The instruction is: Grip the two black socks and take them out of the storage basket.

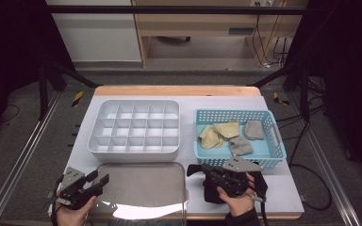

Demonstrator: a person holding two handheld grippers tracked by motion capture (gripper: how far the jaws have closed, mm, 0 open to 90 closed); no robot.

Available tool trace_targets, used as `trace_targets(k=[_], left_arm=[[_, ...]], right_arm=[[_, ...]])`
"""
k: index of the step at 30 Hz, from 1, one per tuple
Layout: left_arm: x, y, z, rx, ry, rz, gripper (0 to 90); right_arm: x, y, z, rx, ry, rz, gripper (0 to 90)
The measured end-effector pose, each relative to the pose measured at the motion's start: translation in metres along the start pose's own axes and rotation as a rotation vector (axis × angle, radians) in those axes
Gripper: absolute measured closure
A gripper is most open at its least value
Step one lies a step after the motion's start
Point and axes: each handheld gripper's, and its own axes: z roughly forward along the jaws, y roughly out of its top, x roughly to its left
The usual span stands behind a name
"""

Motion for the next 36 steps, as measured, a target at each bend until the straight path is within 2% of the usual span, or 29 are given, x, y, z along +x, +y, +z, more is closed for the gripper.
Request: trace_targets(k=[2, 9, 12, 15, 17, 22, 27, 32, 36], left_arm=[[0.0, 0.0, 0.0, -0.002, 0.0, 0.001, 49.0], [0.0, 0.0, 0.0, 0.001, -0.001, 0.003, 49.1], [0.0, 0.0, 0.0, 0.0, -0.001, 0.003, 49.1], [0.0, 0.0, 0.0, 0.001, -0.001, 0.002, 49.1], [0.0, 0.0, 0.0, 0.001, -0.002, 0.003, 49.0], [-0.001, 0.0, 0.0, 0.001, -0.002, 0.002, 48.9], [-0.001, 0.0, 0.0, 0.001, -0.005, 0.002, 48.6], [-0.001, 0.0, -0.001, -0.005, -0.008, -0.003, 48.1], [-0.001, 0.0, -0.001, -0.003, -0.014, -0.003, 47.8]], right_arm=[[-0.009, -0.009, -0.004, 0.039, -0.057, 0.003, 87.5], [-0.043, -0.045, -0.017, 0.106, -0.15, 0.083, 87.2], [-0.051, -0.053, -0.019, 0.143, -0.223, 0.084, 86.6], [-0.054, -0.058, -0.019, 0.167, -0.251, 0.075, 81.5], [-0.053, -0.057, -0.022, 0.16, -0.25, 0.063, 78.9], [-0.042, -0.042, -0.034, 0.072, -0.235, 0.018, 74.6], [-0.023, -0.03, -0.033, 0.031, -0.161, -0.023, 71.5], [-0.009, -0.03, -0.014, 0.089, -0.082, -0.033, 65.7], [-0.007, -0.039, -0.003, 0.152, -0.073, -0.032, 58.2]])
